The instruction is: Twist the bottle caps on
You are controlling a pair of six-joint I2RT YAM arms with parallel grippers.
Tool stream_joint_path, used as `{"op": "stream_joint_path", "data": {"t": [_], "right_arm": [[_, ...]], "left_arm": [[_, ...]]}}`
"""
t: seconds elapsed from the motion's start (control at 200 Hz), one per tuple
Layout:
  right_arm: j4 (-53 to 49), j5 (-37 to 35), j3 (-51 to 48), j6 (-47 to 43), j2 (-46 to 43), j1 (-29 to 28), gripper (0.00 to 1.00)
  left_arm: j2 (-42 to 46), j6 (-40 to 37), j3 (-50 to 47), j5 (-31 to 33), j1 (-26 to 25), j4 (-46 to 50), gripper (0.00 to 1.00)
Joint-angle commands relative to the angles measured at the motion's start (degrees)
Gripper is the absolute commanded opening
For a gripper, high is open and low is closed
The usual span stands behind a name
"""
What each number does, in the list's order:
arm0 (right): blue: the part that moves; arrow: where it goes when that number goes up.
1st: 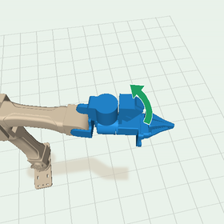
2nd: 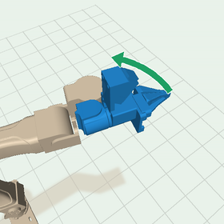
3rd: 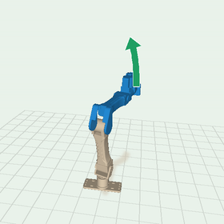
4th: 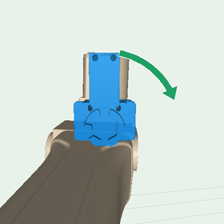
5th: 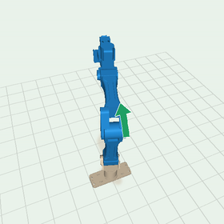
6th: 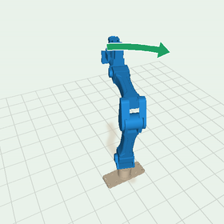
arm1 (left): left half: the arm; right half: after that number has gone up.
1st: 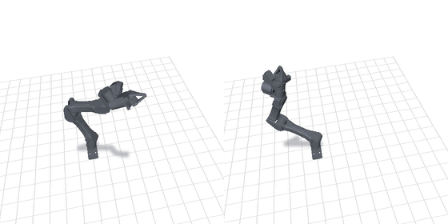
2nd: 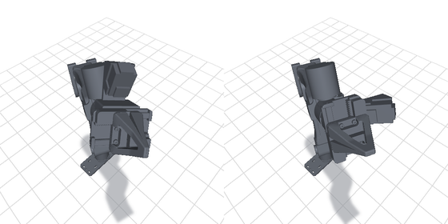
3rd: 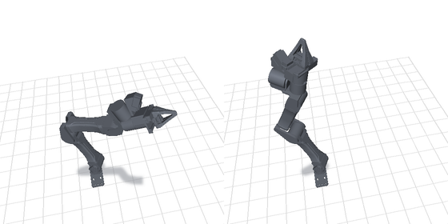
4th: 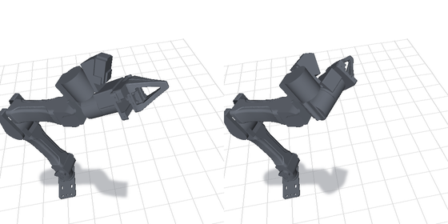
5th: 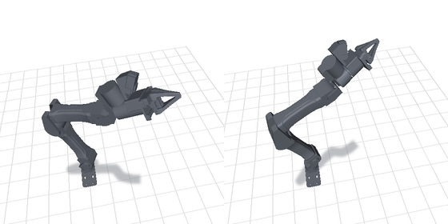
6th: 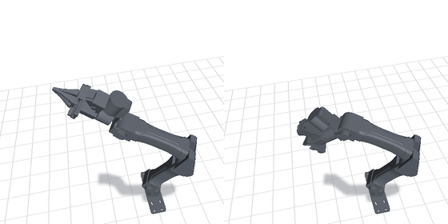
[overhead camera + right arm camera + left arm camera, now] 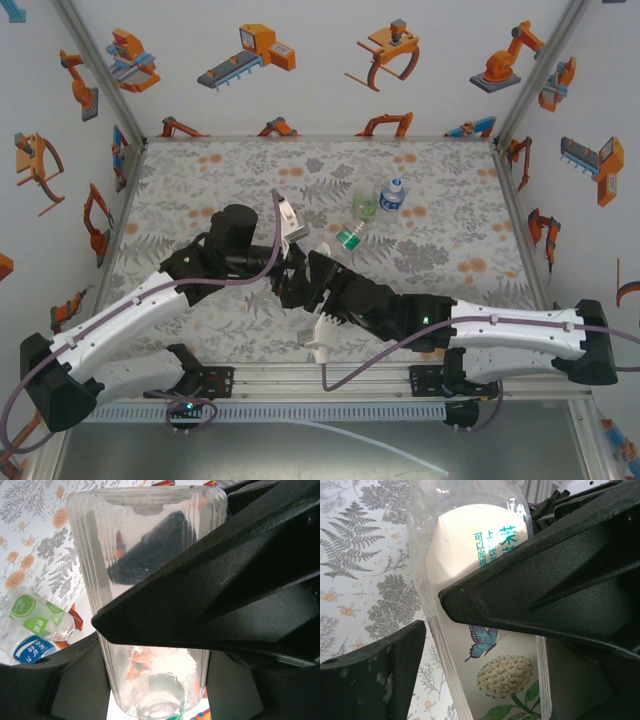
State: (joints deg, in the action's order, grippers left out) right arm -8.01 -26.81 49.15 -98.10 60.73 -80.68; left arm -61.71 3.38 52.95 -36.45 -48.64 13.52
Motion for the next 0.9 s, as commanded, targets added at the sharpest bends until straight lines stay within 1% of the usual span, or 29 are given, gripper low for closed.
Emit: {"op": "stream_joint_path", "data": {"t": [0.0, 0.095, 0.135, 0.17, 0.205, 0.225, 0.25, 0.396, 0.516, 0.571, 0.606, 0.666, 0.751, 0.806, 0.891], "right_arm": [[3.58, 0.5, -0.45, -1.82, 0.32, -1.21, 0.28], [3.62, 0.87, -0.71, -2.09, -0.05, -1.23, 0.32], [3.7, 0.96, -0.8, -2.07, -0.18, -1.23, 0.35], [3.87, 0.82, -0.97, -2.09, -0.38, -1.23, 0.41], [4.34, 0.59, -1.19, -2.01, -0.58, -1.22, 0.52], [4.67, 0.41, -1.36, -1.88, -0.69, -1.23, 0.56], [4.91, 0.2, -1.5, -1.71, -0.91, -1.22, 0.59], [4.18, -0.86, -1.73, 1.48, -3.01, -0.92, 0.68], [1.09, -1.01, -1.18, 6.17, -4.43, -0.02, 0.74], [0.29, -1.3, -1.32, 7.95, -4.97, 0.26, 0.81], [0.11, -1.4, -1.43, 9.57, -5.21, 0.43, 0.83], [-0.15, -1.33, -1.05, 13.88, -5.6, 0.57, 0.83], [-0.16, -1.21, 0.3, 23.05, -5.79, 1.25, 0.84], [-0.22, -1.23, 1.59, 30.22, -5.82, 1.66, 0.84], [-0.03, -1.6, 4.19, 43.28, -5.61, 1.76, 0.84]], "left_arm": [[-1.06, -0.05, 2.69, -2.75, -0.66, -1.8, 0.75], [-1.04, -0.66, 2.84, -2.85, -0.66, -0.65, 0.68], [-0.83, -1.1, 2.86, -2.89, -0.66, -0.21, 0.64], [-0.79, -1.39, 2.94, -2.77, -0.68, 0.3, 0.62], [-0.67, -1.82, 3.04, -2.58, -0.71, 0.98, 0.59], [-0.53, -2.02, 2.99, -2.38, -0.69, 1.33, 0.58], [-0.39, -2.22, 3.12, -2.12, -0.67, 1.72, 0.58], [0.86, -3.3, 2.28, 2.05, -0.67, 3.49, 0.54], [2.27, -3.92, 1.2, 5.15, -0.61, 3.54, 0.51], [2.91, -4.24, 0.81, 6.55, -0.49, 3.77, 0.48], [3.38, -4.36, 0.6, 7.63, -0.42, 3.86, 0.47], [4.22, -4.65, 0.02, 9.77, -0.32, 3.69, 0.45], [5.58, -4.94, -1.02, 13.95, -0.22, 3.5, 0.44], [6.52, -4.95, -1.8, 17.03, -0.06, 3.25, 0.44], [7.97, -4.79, -3.12, 19.53, 0.55, 2.46, 0.44]]}}
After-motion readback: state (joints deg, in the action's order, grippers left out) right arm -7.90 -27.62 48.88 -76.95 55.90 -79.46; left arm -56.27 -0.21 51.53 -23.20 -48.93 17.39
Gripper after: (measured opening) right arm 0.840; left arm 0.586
